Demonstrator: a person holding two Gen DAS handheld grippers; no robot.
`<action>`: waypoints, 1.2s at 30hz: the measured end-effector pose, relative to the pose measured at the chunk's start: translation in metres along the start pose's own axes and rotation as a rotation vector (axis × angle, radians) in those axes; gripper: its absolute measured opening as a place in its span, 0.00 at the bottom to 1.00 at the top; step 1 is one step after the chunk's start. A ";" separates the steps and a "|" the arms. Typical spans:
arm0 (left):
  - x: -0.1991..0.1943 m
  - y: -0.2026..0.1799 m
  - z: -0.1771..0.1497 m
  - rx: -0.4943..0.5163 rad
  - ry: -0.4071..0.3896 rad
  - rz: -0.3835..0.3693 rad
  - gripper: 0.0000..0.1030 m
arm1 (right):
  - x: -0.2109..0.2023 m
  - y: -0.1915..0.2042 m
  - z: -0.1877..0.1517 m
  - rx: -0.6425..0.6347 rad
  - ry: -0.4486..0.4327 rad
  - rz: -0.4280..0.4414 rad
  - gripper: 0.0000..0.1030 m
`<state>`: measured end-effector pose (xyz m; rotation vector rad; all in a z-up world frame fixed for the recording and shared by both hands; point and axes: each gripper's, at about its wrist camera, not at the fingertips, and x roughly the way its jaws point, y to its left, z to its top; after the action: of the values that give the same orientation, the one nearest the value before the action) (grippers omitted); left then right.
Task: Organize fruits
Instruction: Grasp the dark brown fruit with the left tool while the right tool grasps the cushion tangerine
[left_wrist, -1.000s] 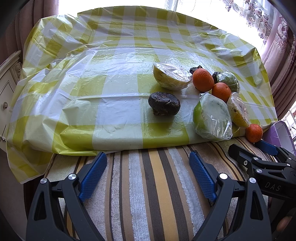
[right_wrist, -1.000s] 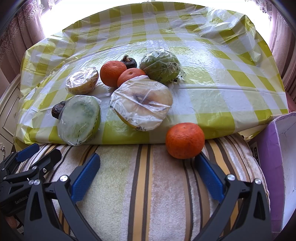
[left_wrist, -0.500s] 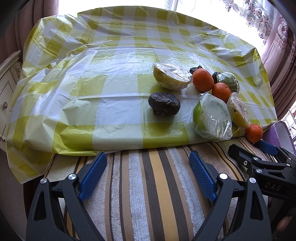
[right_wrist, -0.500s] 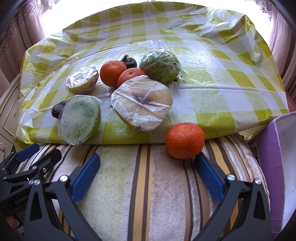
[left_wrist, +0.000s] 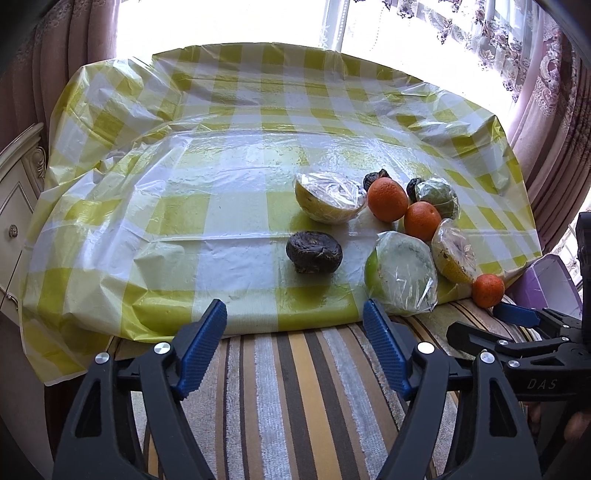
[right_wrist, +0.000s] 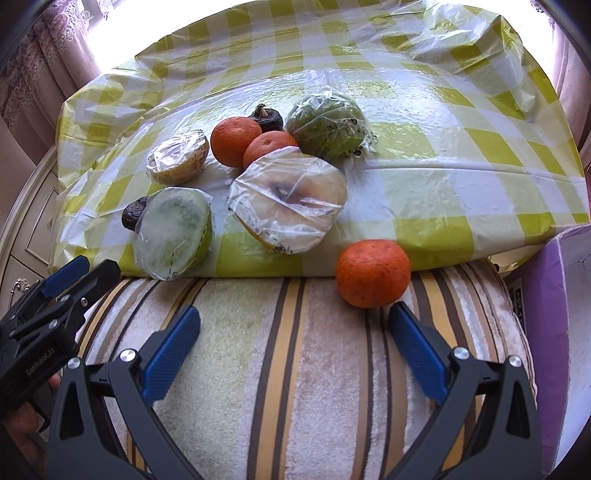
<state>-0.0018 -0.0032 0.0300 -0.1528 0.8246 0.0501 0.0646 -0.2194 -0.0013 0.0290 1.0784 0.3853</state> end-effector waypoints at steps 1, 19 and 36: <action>0.000 0.001 0.004 -0.003 -0.005 -0.001 0.68 | -0.001 -0.002 0.001 0.007 -0.008 0.013 0.99; 0.054 -0.002 0.039 0.031 0.114 -0.098 0.40 | -0.013 -0.023 0.032 -0.016 -0.116 0.056 0.99; 0.034 0.000 0.041 0.018 0.030 -0.055 0.37 | -0.012 -0.047 0.017 -0.038 -0.054 -0.060 0.39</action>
<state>0.0506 0.0023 0.0325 -0.1593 0.8504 -0.0116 0.0878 -0.2641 0.0075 -0.0267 1.0158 0.3493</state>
